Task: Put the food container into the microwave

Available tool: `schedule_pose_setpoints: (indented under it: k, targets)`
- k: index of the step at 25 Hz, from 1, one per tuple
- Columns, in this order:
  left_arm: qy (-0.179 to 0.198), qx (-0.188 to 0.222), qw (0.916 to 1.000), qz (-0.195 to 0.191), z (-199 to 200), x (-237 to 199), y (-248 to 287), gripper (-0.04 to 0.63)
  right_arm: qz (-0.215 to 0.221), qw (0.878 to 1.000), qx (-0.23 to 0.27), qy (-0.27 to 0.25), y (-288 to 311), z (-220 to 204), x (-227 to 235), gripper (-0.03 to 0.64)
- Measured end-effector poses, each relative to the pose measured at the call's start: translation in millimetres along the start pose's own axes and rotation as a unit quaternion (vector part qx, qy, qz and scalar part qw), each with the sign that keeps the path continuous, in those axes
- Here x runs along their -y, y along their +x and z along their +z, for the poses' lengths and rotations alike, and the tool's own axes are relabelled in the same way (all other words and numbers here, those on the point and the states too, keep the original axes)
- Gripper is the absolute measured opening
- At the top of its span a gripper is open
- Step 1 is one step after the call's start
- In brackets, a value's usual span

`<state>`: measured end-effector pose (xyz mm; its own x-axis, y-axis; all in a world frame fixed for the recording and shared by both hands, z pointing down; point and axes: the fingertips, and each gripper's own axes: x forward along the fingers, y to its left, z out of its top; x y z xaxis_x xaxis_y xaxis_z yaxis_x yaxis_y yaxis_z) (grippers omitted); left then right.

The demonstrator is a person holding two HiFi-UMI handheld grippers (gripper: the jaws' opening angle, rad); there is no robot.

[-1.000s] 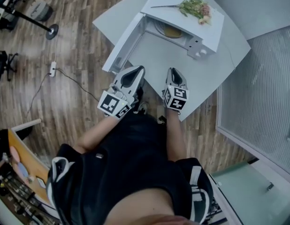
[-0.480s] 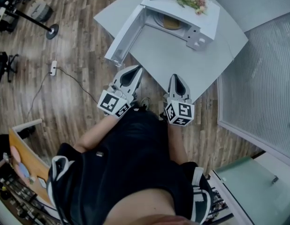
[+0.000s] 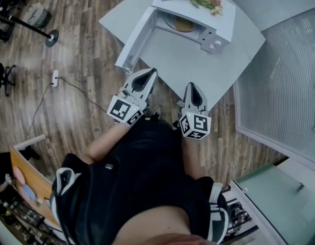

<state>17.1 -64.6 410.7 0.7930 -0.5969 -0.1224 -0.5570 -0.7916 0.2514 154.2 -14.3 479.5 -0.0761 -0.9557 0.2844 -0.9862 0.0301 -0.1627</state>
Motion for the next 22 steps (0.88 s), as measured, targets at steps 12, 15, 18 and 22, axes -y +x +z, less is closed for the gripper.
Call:
schedule_pose_setpoints:
  k: [12, 15, 18, 22]
  targets:
    - [0.002, 0.003, 1.0, -0.008, 7, -15, -7, 0.023, -0.001, 1.0, 0.001, 0.003, 14, 1, -16, 0.025]
    - [0.001, 0.003, 1.0, -0.008, 5, -18, -7, 0.023, -0.004, 1.0, -0.001, 0.005, 18, -1, -15, 0.025]
    - [-0.002, 0.002, 1.0, -0.008, 3, -20, -7, 0.023, -0.006, 1.0, -0.004, 0.007, 19, -2, -15, 0.025]
    - [-0.003, 0.001, 1.0, -0.009, 3, -20, -7, 0.023, -0.007, 1.0, -0.005, 0.005, 19, 0, -16, 0.025]
